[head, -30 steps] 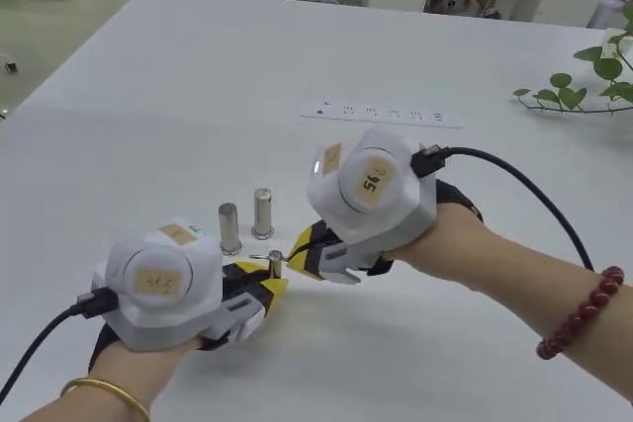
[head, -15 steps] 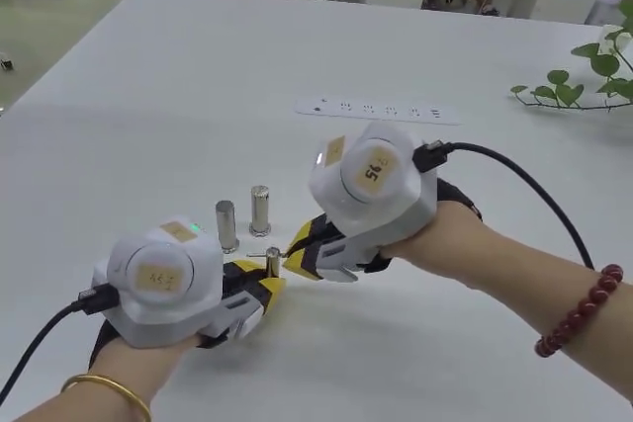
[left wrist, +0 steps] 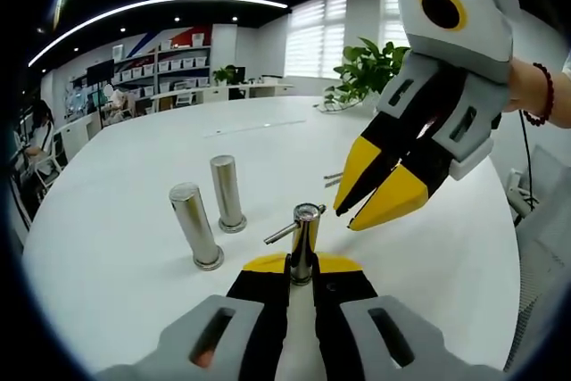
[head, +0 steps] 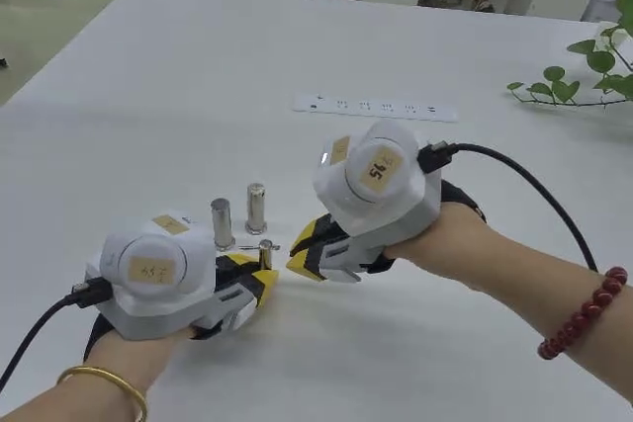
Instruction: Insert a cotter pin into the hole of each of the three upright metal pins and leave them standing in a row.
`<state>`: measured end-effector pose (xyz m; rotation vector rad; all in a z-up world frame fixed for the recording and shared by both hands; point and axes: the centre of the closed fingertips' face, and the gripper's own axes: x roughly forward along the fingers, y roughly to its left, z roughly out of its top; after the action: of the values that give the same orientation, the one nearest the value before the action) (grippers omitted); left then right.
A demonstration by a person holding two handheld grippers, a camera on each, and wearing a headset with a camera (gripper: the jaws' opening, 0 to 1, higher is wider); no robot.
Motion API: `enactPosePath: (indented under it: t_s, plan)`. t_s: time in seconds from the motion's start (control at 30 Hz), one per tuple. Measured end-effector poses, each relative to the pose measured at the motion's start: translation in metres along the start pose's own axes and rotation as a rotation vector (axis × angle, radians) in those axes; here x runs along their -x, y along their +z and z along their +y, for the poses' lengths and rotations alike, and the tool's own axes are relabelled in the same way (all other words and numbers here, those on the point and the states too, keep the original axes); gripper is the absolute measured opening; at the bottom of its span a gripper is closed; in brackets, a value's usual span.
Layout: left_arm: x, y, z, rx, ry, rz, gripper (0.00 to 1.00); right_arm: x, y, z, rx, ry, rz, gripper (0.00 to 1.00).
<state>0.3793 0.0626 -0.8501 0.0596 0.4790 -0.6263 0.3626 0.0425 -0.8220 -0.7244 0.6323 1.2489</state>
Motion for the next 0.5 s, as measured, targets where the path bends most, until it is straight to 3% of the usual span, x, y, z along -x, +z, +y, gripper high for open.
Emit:
enactPosePath:
  t_s: [0.3, 0.5]
  plan:
    - [-0.0003, -0.0006, 0.0005, 0.002, -0.006, 0.003, 0.08, 0.0021, -0.0045, -0.0029, -0.026, -0.007, -0.001, 0.1]
    - [-0.0006, -0.0095, 0.0022, 0.035, -0.006, 0.035, 0.1, 0.003, -0.0068, -0.0037, -0.042, -0.009, -0.003, 0.1]
